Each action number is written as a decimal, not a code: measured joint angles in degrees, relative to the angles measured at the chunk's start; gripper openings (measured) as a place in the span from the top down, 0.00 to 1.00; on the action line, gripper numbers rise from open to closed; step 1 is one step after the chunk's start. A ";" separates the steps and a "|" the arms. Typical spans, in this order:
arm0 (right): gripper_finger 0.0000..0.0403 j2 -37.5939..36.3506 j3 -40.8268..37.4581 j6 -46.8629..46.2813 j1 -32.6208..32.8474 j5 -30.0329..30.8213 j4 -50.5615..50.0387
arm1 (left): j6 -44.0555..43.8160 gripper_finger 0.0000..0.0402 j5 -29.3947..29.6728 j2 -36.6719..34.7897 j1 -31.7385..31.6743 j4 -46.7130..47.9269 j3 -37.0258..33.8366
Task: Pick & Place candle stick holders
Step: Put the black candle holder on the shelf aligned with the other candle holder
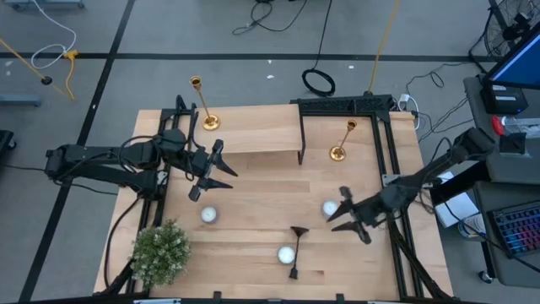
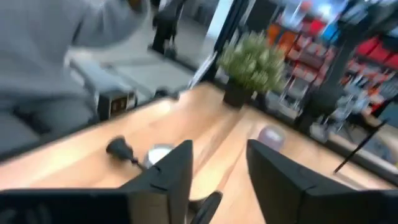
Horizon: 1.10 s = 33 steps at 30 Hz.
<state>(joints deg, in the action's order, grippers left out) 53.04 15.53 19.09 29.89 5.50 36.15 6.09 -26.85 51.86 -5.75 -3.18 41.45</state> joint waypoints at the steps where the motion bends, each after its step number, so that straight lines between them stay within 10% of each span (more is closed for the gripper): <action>1: 0.60 2.66 1.90 0.08 -0.67 -0.81 -1.17 | 0.00 0.56 0.02 0.00 -0.01 -0.03 0.00; 12: 0.55 24.25 20.06 1.14 -6.40 -10.29 -13.01 | -1.20 0.56 1.49 0.00 0.01 1.27 0.00; 33: 0.55 40.26 39.26 4.59 -8.81 -19.29 -33.95 | -1.97 0.56 1.46 0.00 0.27 5.18 0.00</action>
<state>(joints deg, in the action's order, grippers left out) 93.29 54.79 23.68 21.08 -13.79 2.20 4.12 -25.39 51.86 -5.48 2.00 41.45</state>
